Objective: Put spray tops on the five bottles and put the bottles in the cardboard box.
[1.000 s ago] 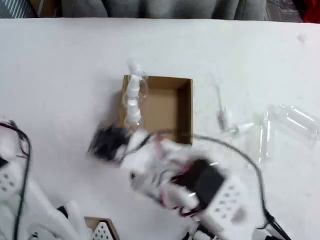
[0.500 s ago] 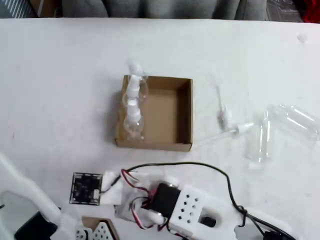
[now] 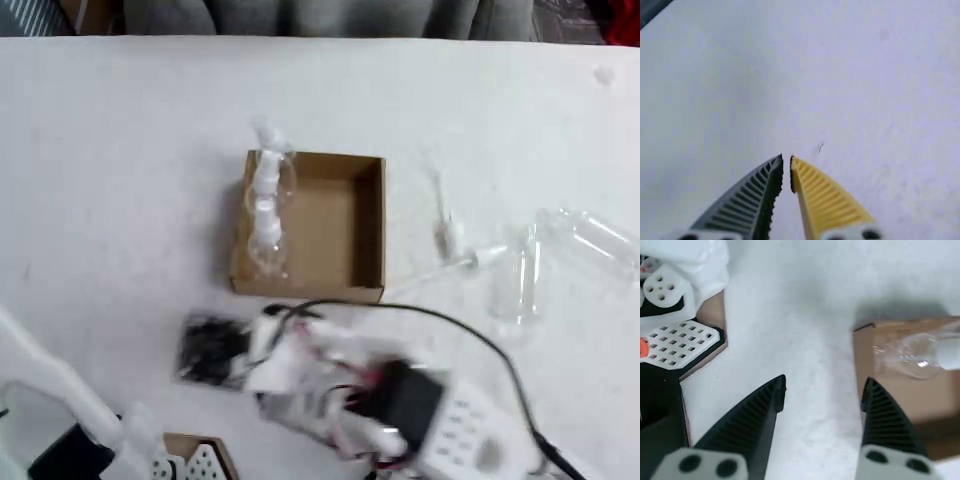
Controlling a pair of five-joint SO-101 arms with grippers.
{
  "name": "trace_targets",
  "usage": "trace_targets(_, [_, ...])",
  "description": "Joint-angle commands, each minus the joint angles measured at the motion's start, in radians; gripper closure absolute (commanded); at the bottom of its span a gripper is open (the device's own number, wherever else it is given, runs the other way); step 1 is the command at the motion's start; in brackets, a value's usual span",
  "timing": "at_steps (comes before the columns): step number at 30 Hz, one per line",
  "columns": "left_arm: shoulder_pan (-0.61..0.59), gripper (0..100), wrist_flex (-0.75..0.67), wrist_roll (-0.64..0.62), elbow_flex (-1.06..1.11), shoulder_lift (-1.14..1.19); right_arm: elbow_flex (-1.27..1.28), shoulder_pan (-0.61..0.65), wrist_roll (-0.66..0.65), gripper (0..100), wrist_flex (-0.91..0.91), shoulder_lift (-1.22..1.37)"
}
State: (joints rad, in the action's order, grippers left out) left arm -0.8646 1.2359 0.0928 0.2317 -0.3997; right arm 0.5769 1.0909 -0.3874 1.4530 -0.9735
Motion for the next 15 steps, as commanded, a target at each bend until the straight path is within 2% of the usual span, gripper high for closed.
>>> trace_targets(1, [0.064, 98, 0.083, 0.083, -0.064, -0.007, -0.104, -0.111, -0.011, 87.3, 0.101, -0.104])
trace_targets(4, [0.116, 98, 0.138, 0.109, -0.068, -0.007, -0.112, -0.200, -0.097, 93.0, 0.179, -0.162])
trace_targets(6, [0.136, 98, 0.153, 0.126, -0.068, -0.007, -0.112, -0.311, -0.166, 97.3, 0.239, -0.189])
trace_targets(12, [0.159, 98, 0.153, 0.126, -0.057, -0.007, -0.106, -0.883, -0.221, 97.5, 0.231, -0.180])
trace_targets(15, [0.168, 98, 0.147, 0.127, -0.021, -0.007, -0.104, -1.056, -0.213, 97.5, 0.202, -0.085])
